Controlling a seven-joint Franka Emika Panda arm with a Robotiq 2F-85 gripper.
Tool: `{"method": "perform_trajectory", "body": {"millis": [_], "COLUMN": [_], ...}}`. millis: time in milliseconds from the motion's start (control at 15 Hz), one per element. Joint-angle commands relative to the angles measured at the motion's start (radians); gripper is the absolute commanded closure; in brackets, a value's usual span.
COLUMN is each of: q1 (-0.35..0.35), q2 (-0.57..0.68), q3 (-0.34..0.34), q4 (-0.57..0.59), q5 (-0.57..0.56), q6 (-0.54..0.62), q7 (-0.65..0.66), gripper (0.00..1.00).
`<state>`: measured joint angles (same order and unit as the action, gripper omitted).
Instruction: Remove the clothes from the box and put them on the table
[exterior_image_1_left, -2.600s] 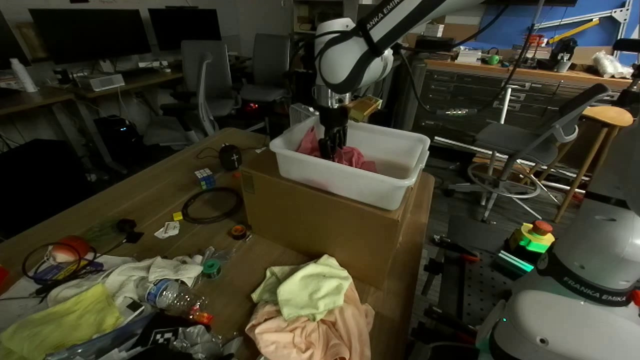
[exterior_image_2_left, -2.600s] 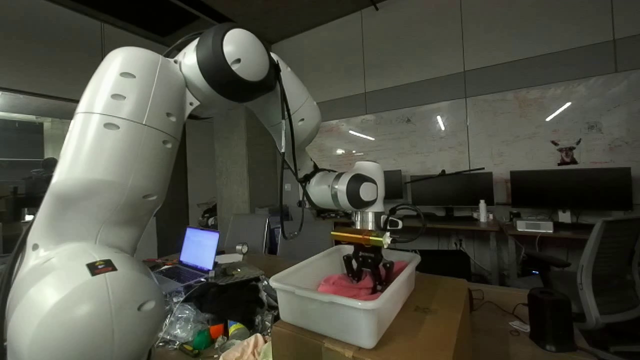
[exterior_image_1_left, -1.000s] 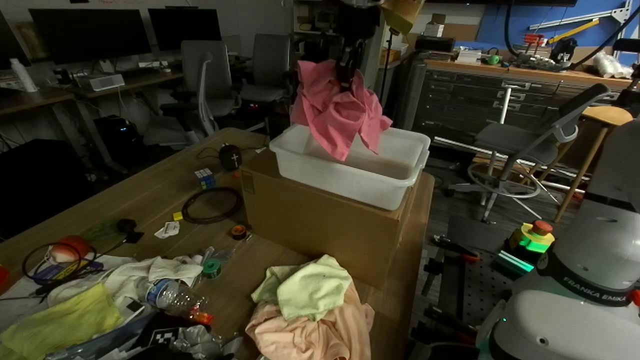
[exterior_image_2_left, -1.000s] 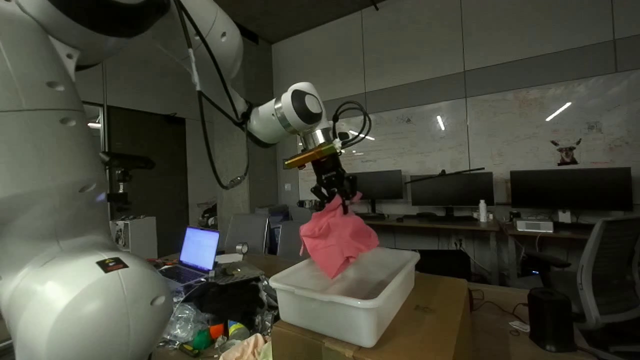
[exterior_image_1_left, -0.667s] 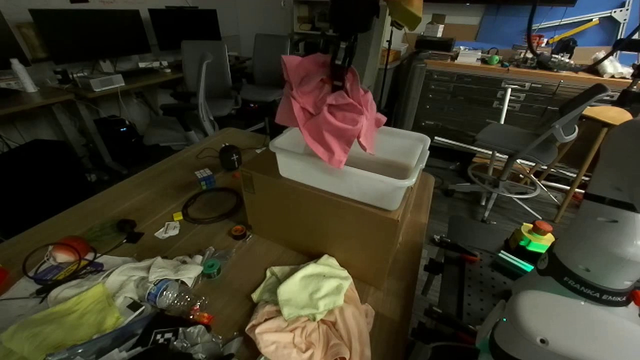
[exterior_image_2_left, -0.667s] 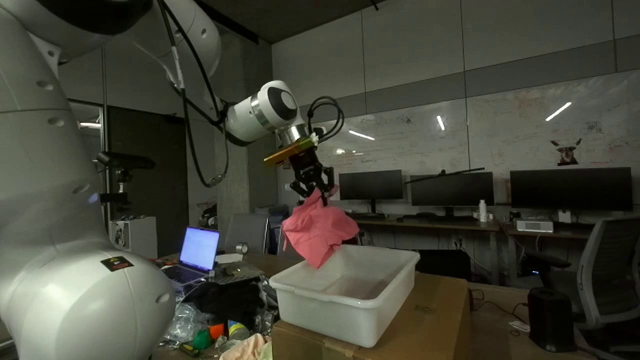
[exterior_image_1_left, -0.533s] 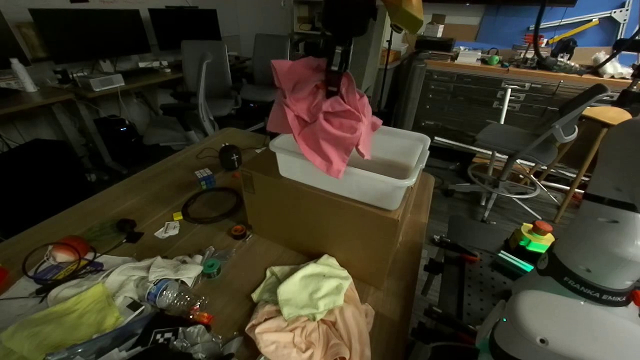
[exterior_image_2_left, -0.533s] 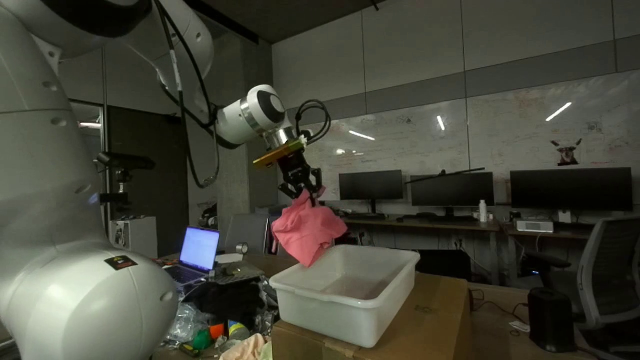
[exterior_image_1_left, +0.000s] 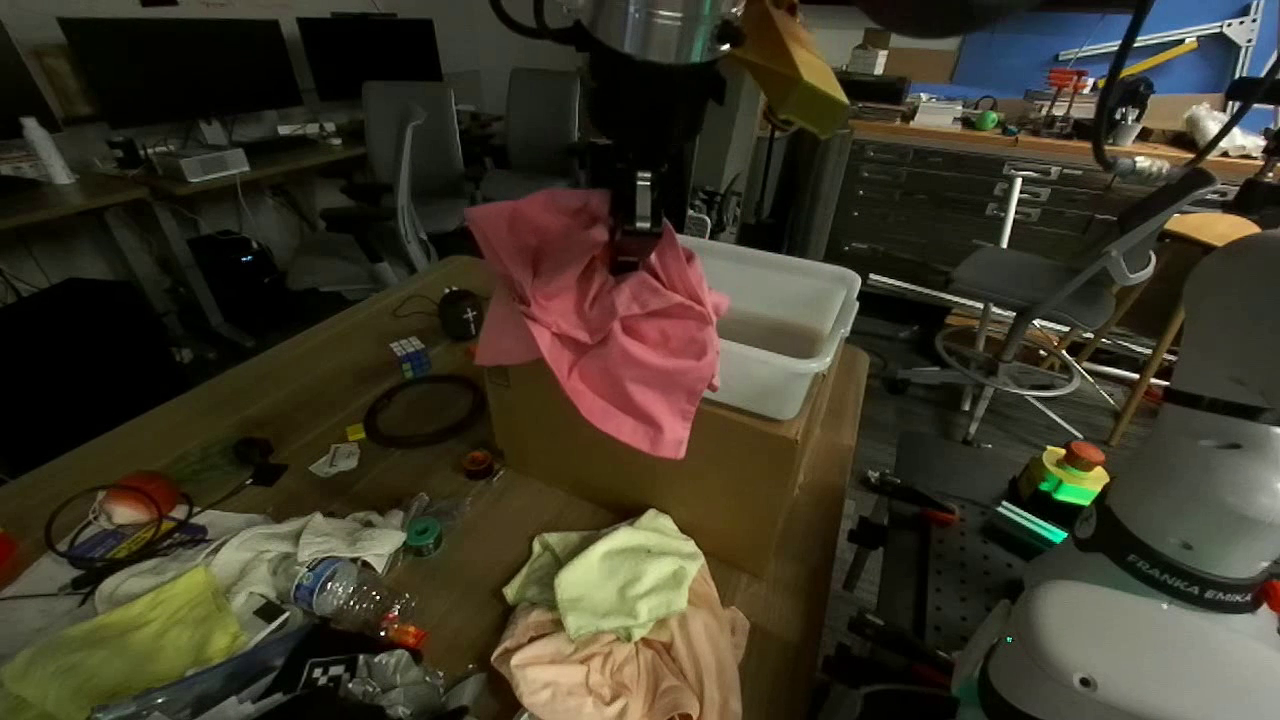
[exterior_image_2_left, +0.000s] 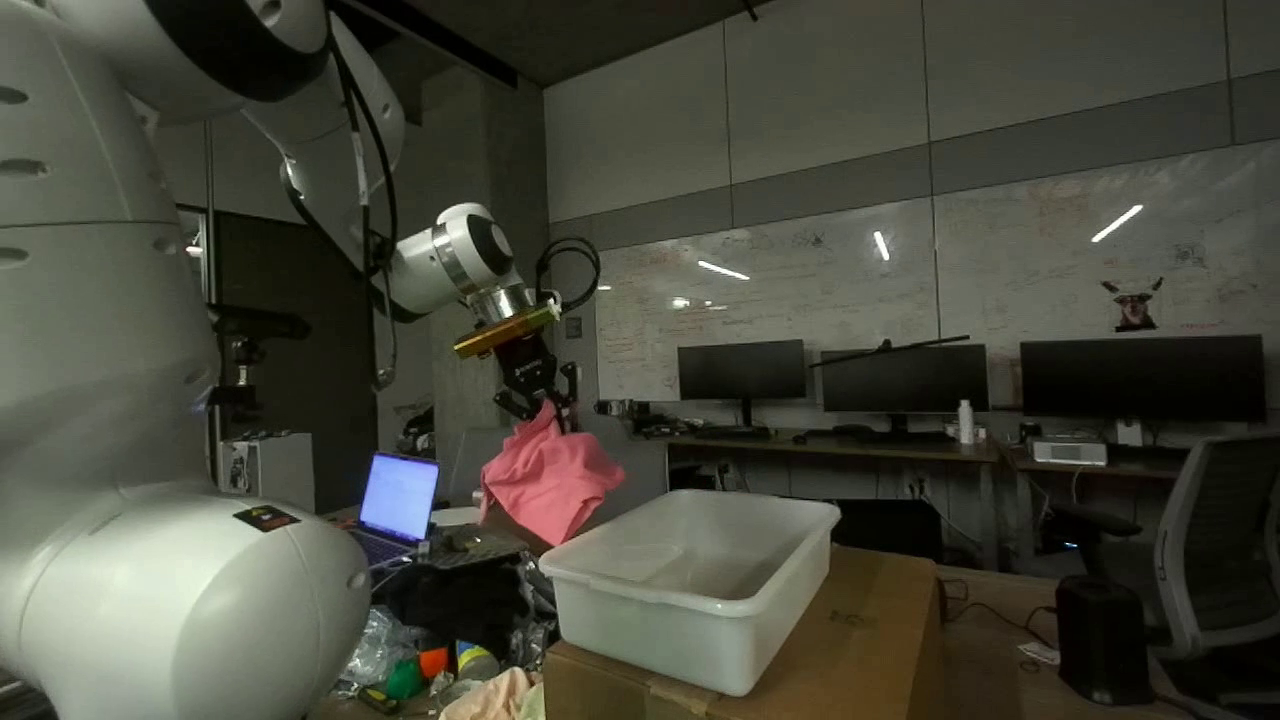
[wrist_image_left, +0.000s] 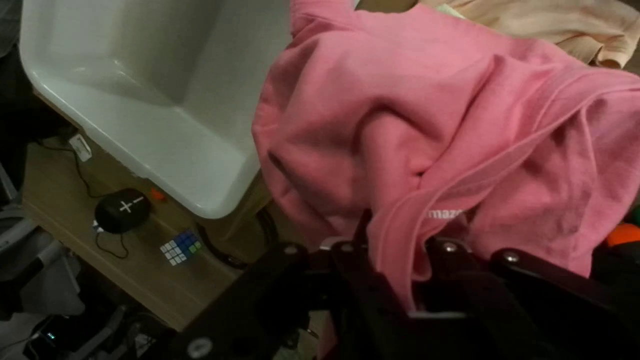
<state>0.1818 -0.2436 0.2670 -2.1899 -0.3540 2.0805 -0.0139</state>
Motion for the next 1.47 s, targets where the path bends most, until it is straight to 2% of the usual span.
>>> {"method": "perform_trajectory", "body": {"millis": [0,400,533,667,1067,1200,1400], "q1": [0.029,0.027,0.018,0.006,-0.023,-0.025,-0.028], "q2": [0.037,0.064,0.066,0.062,-0.002,-0.051,-0.152], "q3": [-0.006,-0.013,-0.017,-0.024,-0.062,-0.084,-0.129], "q4": [0.025,0.019,0.009,0.000,-0.041,-0.081,-0.170], "q5": [0.003,-0.014,-0.037,-0.069,-0.073,-0.058,-0.023], "q6": [0.031,0.026,0.018,-0.013,-0.250,-0.251,-0.184], "q7": [-0.079,-0.120,-0.105,-0.081,-0.046,-0.061,-0.079], "gripper": [0.57,0.12,0.00,0.00,0.00,0.00,0.00]}}
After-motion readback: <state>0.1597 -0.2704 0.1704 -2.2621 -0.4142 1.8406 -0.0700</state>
